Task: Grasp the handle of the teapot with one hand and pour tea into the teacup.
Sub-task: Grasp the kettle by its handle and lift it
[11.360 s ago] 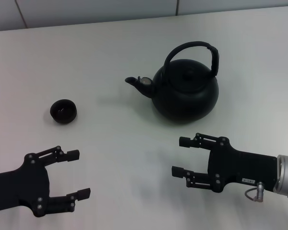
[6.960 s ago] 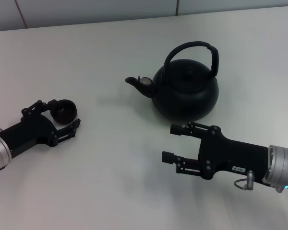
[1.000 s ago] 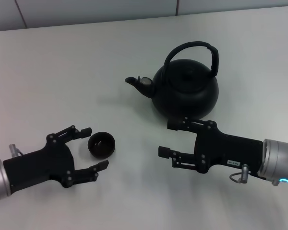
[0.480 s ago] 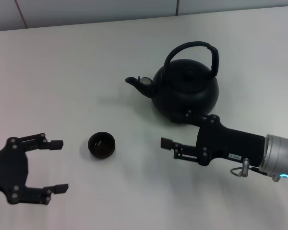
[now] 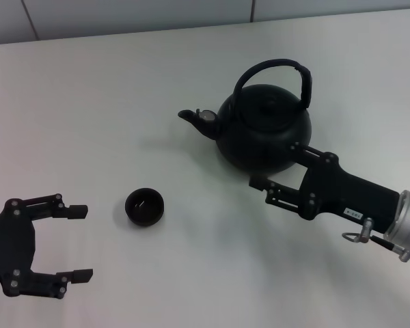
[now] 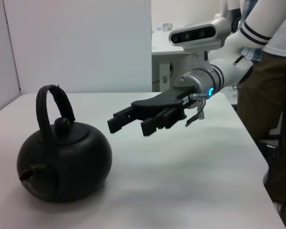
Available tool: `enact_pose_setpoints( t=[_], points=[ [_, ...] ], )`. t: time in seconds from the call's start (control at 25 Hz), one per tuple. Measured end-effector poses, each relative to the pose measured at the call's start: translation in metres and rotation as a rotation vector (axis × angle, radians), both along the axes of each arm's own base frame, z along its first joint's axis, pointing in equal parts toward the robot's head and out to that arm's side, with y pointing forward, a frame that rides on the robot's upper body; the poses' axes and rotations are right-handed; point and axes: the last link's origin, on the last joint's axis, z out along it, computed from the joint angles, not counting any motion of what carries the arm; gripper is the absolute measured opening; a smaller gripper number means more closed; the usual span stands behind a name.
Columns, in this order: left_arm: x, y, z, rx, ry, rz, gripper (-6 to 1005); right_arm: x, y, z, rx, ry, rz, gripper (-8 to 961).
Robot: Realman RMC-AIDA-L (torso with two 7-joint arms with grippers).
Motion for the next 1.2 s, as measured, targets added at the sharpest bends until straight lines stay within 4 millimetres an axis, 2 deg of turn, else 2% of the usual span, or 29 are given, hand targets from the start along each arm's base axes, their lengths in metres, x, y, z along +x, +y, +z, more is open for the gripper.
enact_pose_setpoints(
  t=[0.28, 0.56, 0.84, 1.2],
  points=[
    [-0.002, 0.000, 0.002, 0.017, -0.009, 0.030, 871, 0.010, -0.002, 0.011, 0.075, 0.021, -0.059, 737],
    [0.002, 0.003, -0.001, 0.039, -0.042, 0.040, 870, 0.030, 0.001, 0.032, 0.263, 0.059, -0.206, 737],
    [0.004, 0.002, -0.006, 0.033, -0.044, 0.043, 870, 0.038, 0.009, 0.031, 0.298, 0.058, -0.295, 738],
    [0.000, 0.005, -0.013, 0.029, 0.001, 0.059, 870, 0.033, 0.018, 0.028, 0.323, 0.072, -0.305, 737]
  ],
)
